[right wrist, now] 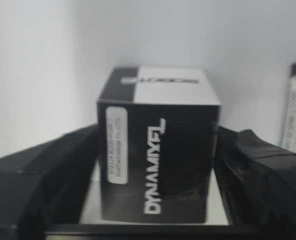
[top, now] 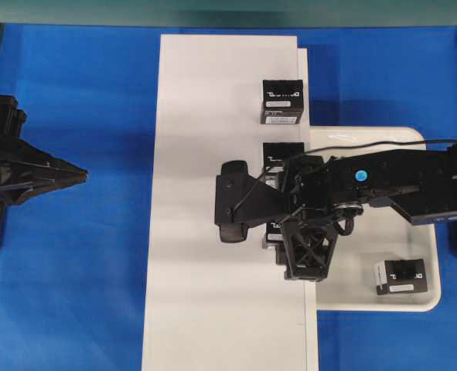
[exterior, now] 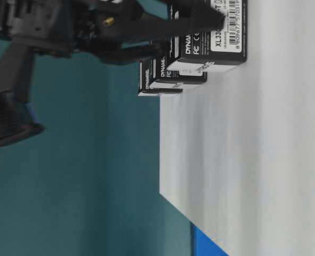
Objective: Place the box from the white plastic tray onto the white base.
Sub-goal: 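Carry the box left onto the white base below the other boxes, then lower the box onto the base and open the right gripper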
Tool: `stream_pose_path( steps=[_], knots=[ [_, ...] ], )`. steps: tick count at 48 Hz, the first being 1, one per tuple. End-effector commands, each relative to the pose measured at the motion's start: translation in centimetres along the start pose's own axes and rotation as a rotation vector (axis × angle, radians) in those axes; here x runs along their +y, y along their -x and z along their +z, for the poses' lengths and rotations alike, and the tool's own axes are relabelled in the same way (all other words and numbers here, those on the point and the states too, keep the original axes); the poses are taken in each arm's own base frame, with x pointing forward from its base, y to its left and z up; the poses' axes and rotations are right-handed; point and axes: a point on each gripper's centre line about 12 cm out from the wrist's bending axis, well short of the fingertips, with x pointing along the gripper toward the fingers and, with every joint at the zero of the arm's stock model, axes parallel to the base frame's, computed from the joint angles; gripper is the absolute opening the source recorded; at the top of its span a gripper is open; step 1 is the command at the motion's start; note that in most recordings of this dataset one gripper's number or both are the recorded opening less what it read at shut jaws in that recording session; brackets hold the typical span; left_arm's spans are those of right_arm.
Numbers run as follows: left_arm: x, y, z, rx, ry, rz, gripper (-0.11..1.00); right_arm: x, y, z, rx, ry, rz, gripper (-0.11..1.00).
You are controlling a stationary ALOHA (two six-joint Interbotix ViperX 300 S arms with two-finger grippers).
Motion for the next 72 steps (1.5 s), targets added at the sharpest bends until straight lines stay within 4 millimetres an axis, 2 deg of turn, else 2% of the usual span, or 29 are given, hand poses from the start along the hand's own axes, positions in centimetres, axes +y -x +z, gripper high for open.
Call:
stream_pose_path(
  steps=[1, 8, 28, 33, 37, 46, 61, 72],
  knots=[
    [0.0, -0.2, 1.2, -0.032, -0.002, -0.001, -0.04, 0.0, -0.2, 0.2, -0.003, 0.002, -0.002, 0.86],
    [0.0, -0.1, 1.1, -0.031, 0.0, -0.001, -0.04, 0.0, -0.2, 0.3, -0.019, 0.002, -0.003, 0.94],
    [0.0, -0.2, 1.2, -0.031, -0.002, -0.001, -0.04, -0.1, 0.3, 0.5, -0.051, 0.029, -0.007, 0.95],
    [0.1, -0.2, 1.0, -0.026, -0.002, 0.004, -0.04, 0.0, 1.5, 0.7, -0.089, 0.032, -0.005, 0.96],
    [0.1, -0.2, 1.1, -0.028, -0.002, 0.007, -0.04, 0.1, 3.3, 1.0, -0.152, 0.029, -0.001, 0.97],
    [0.2, -0.2, 1.0, -0.02, 0.003, 0.008, -0.04, 0.1, 6.3, 0.6, -0.261, 0.028, 0.005, 0.97],
    [0.2, -0.2, 0.7, 0.011, 0.009, 0.011, -0.04, -0.2, 10.1, -2.9, -0.509, 0.03, 0.013, 0.97],
    [0.2, -0.3, 1.0, 0.007, 0.027, 0.01, -0.04, -0.5, 11.1, -6.2, -0.655, 0.027, 0.018, 0.97]
  ],
)
